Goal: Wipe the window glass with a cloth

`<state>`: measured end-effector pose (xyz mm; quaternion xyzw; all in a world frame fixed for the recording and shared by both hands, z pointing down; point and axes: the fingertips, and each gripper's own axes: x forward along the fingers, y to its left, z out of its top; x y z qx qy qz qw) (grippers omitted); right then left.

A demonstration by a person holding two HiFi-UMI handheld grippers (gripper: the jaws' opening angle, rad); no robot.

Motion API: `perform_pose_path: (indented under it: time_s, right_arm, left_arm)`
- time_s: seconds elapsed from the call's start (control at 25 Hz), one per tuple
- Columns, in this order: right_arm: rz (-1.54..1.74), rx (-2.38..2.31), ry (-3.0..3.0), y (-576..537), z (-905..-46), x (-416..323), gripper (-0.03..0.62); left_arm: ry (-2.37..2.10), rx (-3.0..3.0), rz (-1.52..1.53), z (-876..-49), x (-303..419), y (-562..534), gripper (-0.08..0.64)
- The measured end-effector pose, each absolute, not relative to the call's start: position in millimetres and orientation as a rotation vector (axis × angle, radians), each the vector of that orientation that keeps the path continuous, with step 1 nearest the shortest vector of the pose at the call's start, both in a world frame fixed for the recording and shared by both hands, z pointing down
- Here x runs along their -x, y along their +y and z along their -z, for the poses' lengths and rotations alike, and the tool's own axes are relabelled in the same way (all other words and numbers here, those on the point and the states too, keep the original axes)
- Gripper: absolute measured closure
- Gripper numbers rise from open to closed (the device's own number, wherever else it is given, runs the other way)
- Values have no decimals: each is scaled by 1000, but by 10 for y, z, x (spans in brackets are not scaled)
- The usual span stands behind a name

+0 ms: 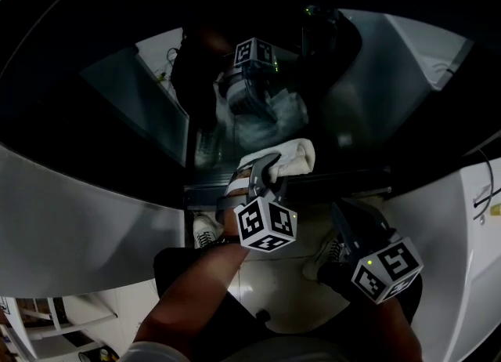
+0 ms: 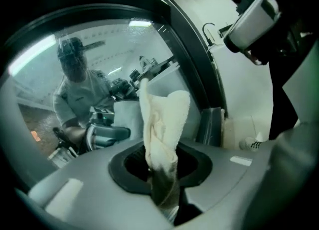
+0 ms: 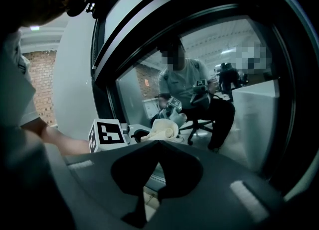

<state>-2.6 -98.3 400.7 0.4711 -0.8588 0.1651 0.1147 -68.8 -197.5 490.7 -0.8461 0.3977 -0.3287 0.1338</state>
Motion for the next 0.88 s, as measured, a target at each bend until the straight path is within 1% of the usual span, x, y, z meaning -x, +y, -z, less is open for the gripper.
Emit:
perform_pose_path:
  time_s: [0.12,0.32,0.56,0.88]
  right_arm:
    - [-528,-1395,-2545,-834,-3932,49,591]
    - [-484,-1376,-2573,-657,-3664,199,591]
    - [-459,-1349,-2646,-408,-3312,434,591]
    - [-431,-1291,-2723,54,-2946,703,591]
  left_arm:
    - [1116,2579,895,-4860,597,-1658,457]
    - [1163,2844,711,-4458,657,-1225,457]
    - [1337,3173,288,-3835,1072,-818,457]
    - [1493,3175,-32,-3302,1701,-204,457]
